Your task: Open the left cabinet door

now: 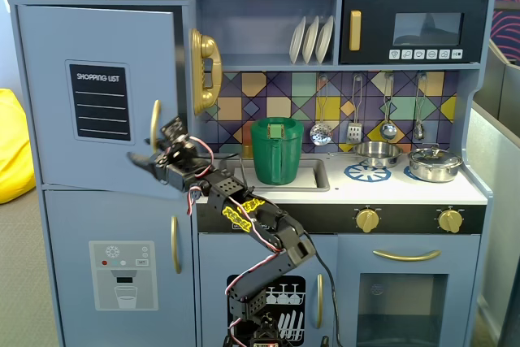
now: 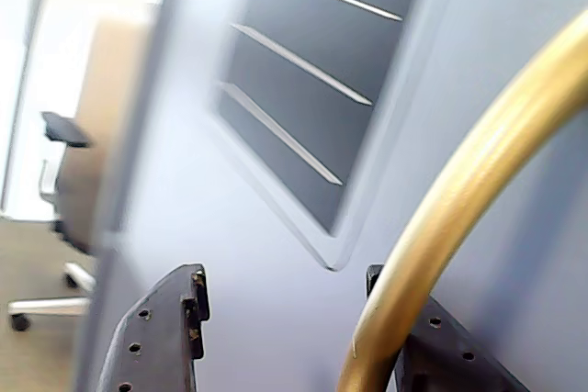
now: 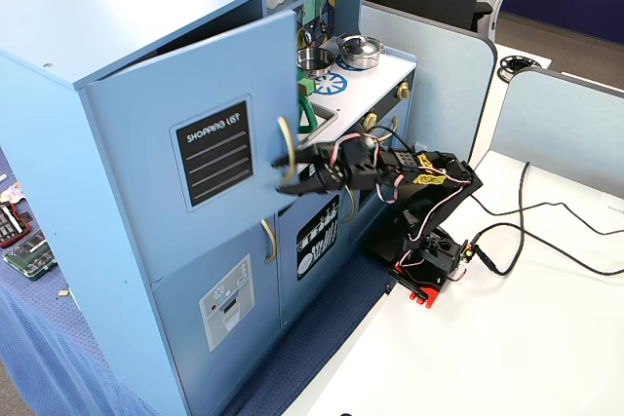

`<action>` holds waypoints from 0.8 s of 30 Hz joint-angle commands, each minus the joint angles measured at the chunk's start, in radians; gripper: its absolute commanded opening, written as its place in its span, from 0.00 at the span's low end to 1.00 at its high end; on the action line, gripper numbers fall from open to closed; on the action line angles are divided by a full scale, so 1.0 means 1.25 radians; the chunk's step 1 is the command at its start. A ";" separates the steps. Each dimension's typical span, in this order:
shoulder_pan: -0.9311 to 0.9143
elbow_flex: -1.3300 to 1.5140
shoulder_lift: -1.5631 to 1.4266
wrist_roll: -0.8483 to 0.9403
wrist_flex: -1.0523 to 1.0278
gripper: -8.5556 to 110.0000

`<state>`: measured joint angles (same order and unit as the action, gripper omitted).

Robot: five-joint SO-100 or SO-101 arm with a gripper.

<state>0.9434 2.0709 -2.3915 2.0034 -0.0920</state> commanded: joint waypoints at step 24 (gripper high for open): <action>-0.401 0.227 -0.437 -0.152 -0.258 0.17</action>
<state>0.5522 2.3577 -2.9637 1.8561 -0.3912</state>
